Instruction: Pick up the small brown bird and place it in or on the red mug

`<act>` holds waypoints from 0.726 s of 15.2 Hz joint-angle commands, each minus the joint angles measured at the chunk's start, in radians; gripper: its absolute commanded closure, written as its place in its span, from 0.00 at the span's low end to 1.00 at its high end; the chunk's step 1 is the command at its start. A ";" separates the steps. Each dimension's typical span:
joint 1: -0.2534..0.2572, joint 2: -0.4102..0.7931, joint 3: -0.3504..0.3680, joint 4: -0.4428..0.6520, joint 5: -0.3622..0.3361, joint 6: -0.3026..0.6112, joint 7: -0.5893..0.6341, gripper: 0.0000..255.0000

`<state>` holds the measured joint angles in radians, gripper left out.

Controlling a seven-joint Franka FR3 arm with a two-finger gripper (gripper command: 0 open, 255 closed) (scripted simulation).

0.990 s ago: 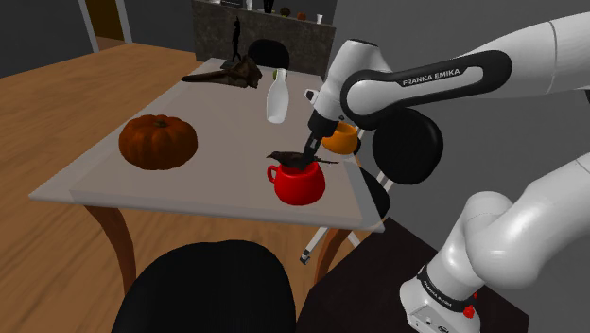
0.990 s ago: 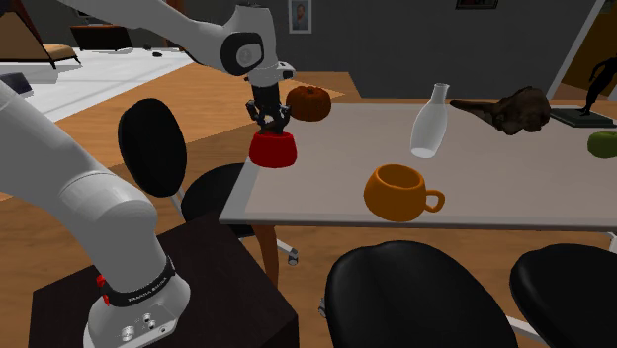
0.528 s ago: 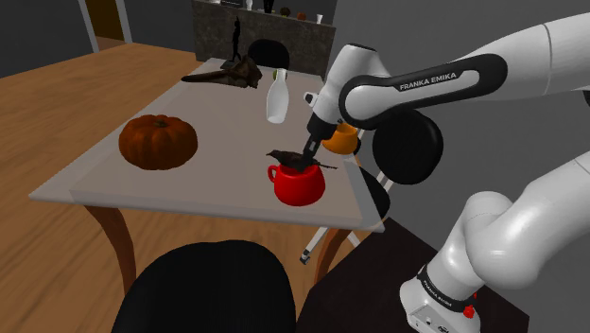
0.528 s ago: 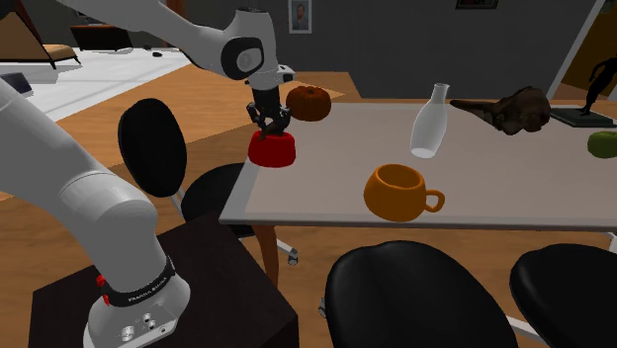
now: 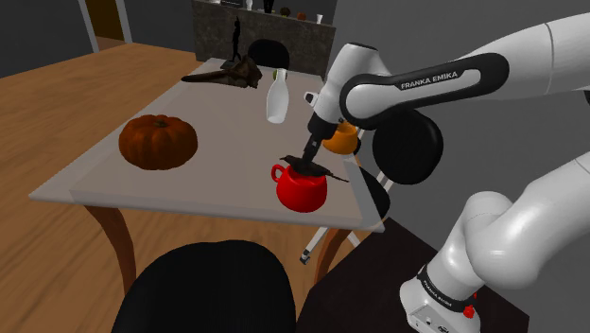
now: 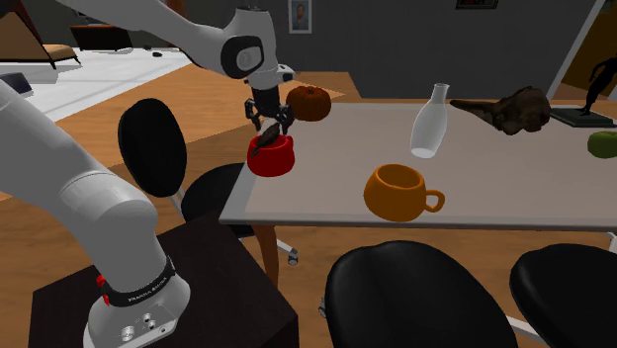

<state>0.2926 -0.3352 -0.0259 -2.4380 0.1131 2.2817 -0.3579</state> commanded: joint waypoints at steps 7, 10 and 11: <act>-0.007 -0.062 -0.004 0.057 -0.011 -0.120 0.006 0.00; -0.007 -0.062 -0.004 0.057 -0.011 -0.120 0.006 0.00; -0.007 -0.062 -0.004 0.056 -0.011 -0.119 0.006 0.00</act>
